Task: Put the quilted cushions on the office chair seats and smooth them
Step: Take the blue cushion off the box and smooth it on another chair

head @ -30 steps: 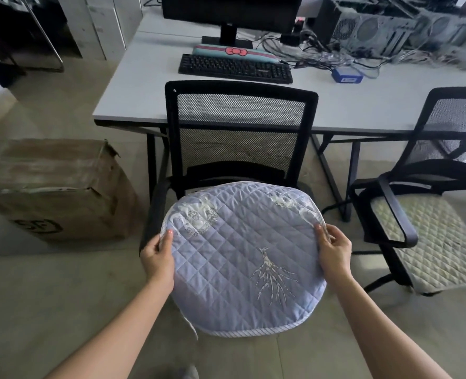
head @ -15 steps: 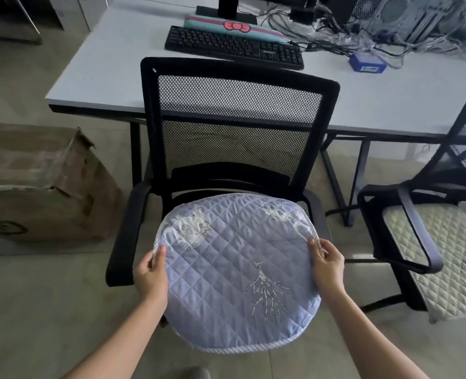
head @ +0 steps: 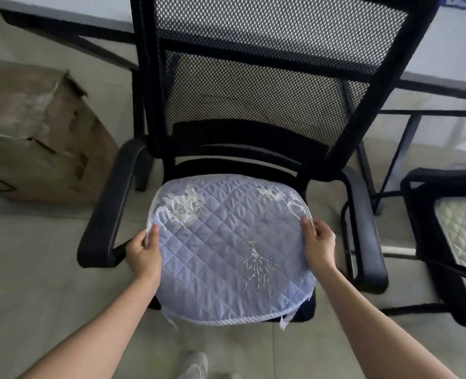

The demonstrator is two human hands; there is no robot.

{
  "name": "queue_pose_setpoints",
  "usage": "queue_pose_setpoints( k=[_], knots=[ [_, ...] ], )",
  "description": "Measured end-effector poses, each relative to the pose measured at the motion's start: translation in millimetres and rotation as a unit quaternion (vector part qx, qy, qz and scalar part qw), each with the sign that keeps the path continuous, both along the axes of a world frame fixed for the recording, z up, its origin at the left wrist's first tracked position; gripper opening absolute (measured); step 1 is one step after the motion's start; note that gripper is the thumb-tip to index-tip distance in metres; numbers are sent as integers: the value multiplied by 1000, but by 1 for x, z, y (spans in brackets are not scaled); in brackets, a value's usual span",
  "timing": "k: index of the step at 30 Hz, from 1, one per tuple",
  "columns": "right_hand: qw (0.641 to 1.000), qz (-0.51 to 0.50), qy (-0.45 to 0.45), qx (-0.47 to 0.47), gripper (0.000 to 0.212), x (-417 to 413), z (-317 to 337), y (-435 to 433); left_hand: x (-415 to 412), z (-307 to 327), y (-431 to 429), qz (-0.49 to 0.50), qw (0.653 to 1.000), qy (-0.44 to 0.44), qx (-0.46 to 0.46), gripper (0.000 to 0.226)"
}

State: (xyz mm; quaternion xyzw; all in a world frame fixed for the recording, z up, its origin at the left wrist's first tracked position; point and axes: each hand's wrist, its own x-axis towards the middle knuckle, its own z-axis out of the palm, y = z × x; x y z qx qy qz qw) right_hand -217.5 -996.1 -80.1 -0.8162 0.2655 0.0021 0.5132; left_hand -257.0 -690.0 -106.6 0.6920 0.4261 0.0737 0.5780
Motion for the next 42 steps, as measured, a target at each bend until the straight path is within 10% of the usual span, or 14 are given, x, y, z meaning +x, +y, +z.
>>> queue_pose_setpoints(
  k=[16,24,35,42],
  knots=[
    [985,37,101,-135,34,-1,-68,-3,-11,-63,2,-38,974,129,185,41],
    [911,194,52,-359,56,22,-43,29,1,-33,-53,-77,945,50,314,47],
    [818,405,32,-408,55,86,-107,106,112,-85,-61,-451,744,136,474,58],
    [843,302,77,-439,64,88,-111,88,110,-94,-46,-417,757,143,482,59]
  ],
)
